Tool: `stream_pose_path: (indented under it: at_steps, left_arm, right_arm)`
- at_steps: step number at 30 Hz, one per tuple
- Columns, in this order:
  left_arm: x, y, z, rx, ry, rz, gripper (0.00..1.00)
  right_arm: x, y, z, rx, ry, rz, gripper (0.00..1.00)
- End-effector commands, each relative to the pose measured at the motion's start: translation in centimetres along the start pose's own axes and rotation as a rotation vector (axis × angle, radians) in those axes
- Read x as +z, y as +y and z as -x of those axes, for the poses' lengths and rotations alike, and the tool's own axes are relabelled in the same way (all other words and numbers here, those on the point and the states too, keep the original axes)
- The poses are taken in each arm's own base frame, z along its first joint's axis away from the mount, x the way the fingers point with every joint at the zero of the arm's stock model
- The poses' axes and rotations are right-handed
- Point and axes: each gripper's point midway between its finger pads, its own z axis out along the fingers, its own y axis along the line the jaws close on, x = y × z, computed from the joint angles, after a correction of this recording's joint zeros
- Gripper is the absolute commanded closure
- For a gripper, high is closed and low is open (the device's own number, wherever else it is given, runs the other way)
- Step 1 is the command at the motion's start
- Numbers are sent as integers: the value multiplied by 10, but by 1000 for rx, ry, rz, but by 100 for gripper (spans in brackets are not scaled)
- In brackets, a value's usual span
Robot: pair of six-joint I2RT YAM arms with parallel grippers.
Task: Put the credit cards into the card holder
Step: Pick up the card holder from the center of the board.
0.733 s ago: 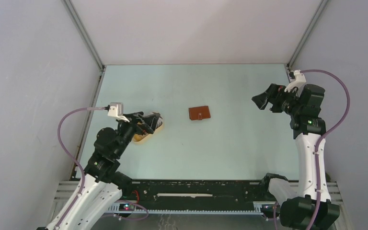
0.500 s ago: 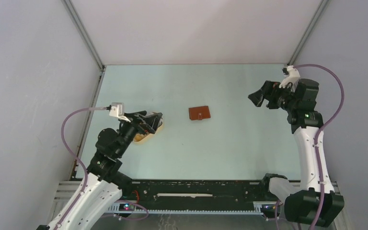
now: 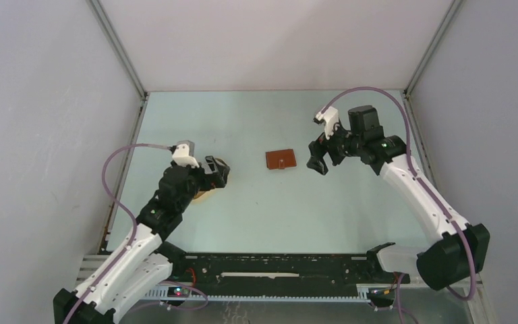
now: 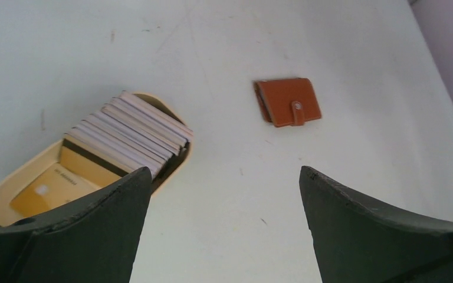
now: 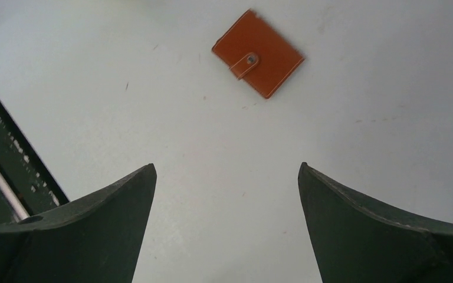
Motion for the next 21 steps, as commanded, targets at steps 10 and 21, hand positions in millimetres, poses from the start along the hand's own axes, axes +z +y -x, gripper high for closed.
stream_pose_path:
  at_steps: [10,21]
  left_arm:
    - [11,39,41,136,-39,286,10]
    - [52,-34,24,-102,19,-66,22]
  right_arm:
    - [-1,58,5,7,-82,281,0]
    - [25,41,-9,193,-20,294,2]
